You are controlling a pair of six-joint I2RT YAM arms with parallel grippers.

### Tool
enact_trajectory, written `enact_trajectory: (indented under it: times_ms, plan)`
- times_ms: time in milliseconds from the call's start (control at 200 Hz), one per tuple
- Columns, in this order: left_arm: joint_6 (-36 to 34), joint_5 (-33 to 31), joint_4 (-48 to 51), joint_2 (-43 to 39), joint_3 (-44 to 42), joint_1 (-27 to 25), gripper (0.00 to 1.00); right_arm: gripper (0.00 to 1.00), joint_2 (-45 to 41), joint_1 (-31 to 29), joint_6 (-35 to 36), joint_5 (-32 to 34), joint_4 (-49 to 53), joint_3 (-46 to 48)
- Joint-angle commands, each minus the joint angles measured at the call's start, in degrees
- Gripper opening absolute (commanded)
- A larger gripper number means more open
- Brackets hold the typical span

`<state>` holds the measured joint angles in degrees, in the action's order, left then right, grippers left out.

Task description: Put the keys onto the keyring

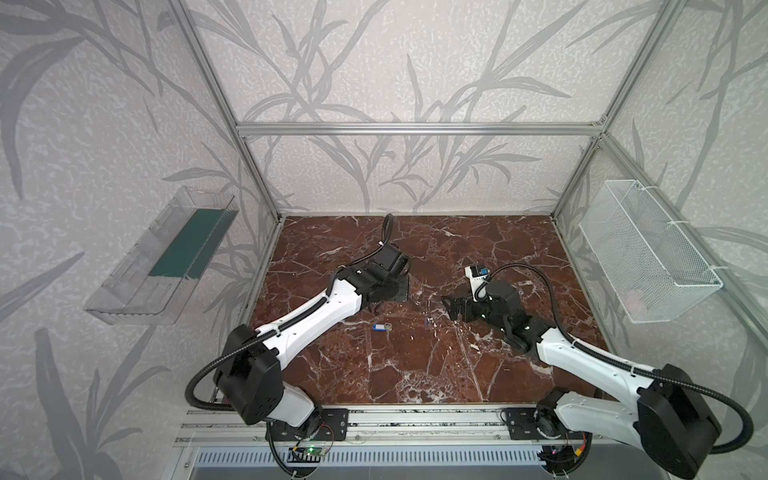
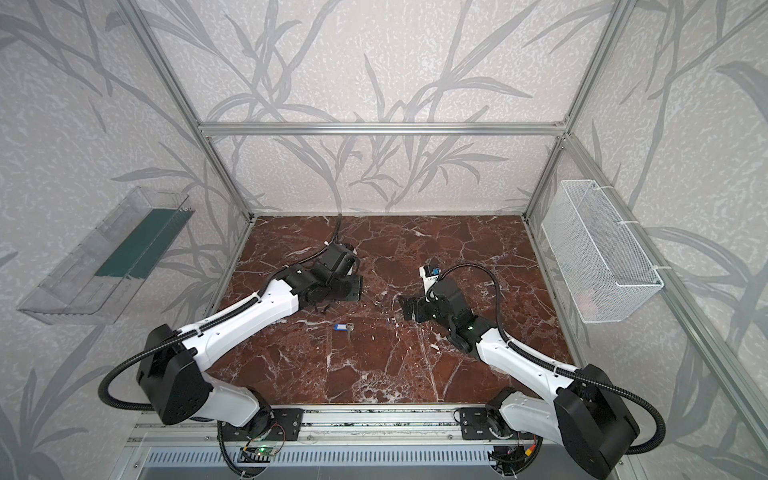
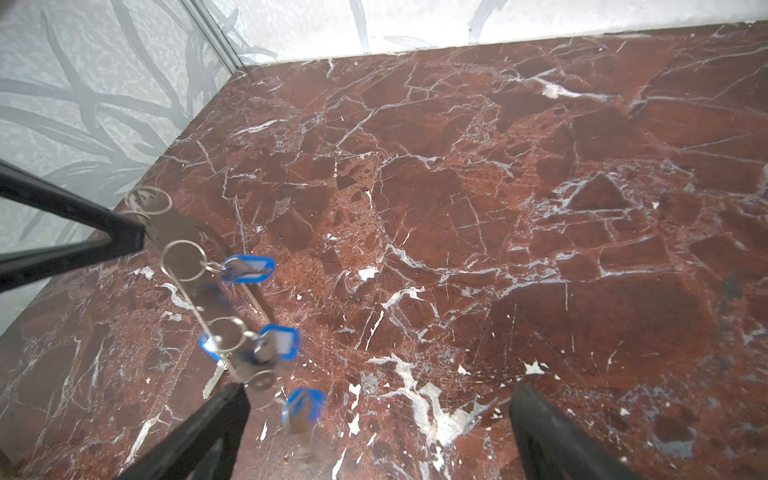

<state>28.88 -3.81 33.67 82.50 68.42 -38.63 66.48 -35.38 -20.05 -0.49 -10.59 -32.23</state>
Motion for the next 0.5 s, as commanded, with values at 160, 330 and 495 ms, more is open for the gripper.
enact_trajectory:
  times_ms: [160,330,495]
  plan:
    - [-10.67,-7.49,-19.77,-13.06,-11.33,-0.23,0.00,0.93,-1.15,-0.38,0.72,-4.11,-6.07,1.59]
    - [-16.31,-0.47,-26.51,-17.13,-15.42,-0.22,0.00,0.77,-1.13,-0.42,0.89,-8.82,-5.13,-0.65]
    - [-17.90,7.19,-28.30,-17.38,-15.54,-0.13,0.00,0.69,-1.48,-0.75,0.89,-13.65,-7.11,-2.09]
